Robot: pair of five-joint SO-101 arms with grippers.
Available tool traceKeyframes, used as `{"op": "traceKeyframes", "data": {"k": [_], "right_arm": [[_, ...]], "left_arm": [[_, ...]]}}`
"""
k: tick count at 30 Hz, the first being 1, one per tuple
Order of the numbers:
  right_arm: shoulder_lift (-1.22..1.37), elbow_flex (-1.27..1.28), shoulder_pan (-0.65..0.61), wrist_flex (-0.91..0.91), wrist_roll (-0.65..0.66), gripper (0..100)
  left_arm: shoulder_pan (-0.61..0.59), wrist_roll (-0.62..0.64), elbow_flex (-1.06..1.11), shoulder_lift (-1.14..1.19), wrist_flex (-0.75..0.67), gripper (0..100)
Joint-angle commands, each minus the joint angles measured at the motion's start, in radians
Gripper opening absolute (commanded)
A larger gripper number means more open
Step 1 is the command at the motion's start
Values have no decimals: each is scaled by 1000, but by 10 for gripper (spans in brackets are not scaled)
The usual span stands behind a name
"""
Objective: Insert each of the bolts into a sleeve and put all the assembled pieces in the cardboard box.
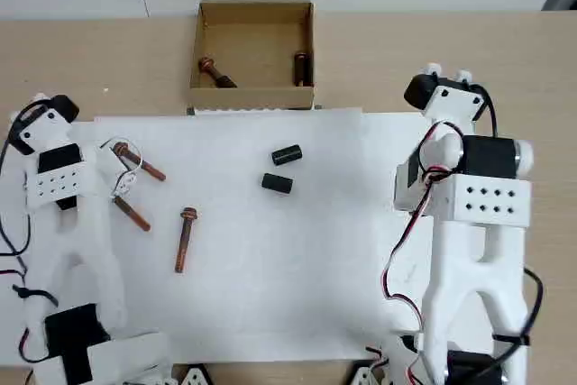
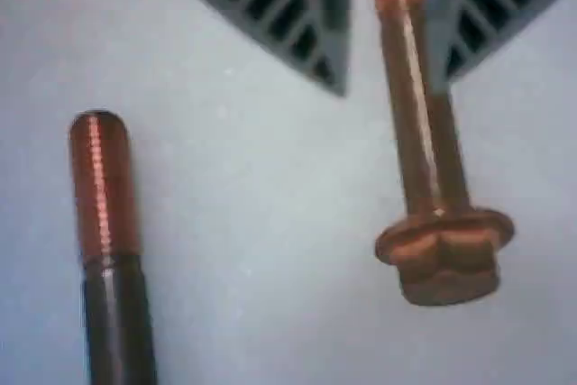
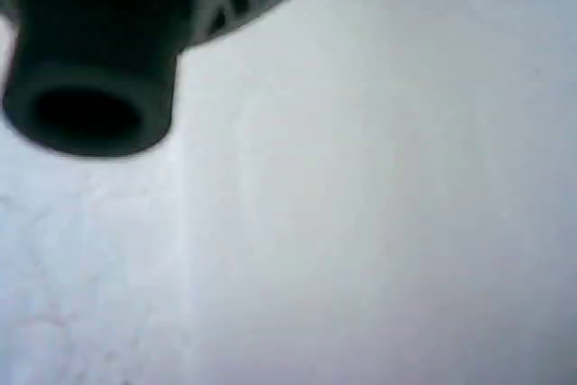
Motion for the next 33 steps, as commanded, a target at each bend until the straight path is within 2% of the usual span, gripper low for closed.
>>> {"op": "traceKeyframes", "data": {"k": [1,12,27,31,33], "right_arm": [[-38,-6,12,2,-14,6],[-36,-6,12,2,-14,6],[-36,-5,10,4,-14,6],[-38,-5,10,4,-12,6],[-38,-5,10,4,-12,6]], "left_arm": [[-23,8,-45,3,-20,86],[-43,2,-25,14,-78,87],[-44,5,-114,269,-95,80],[-44,3,-116,308,-94,2],[-44,3,-113,311,-94,7]]}}
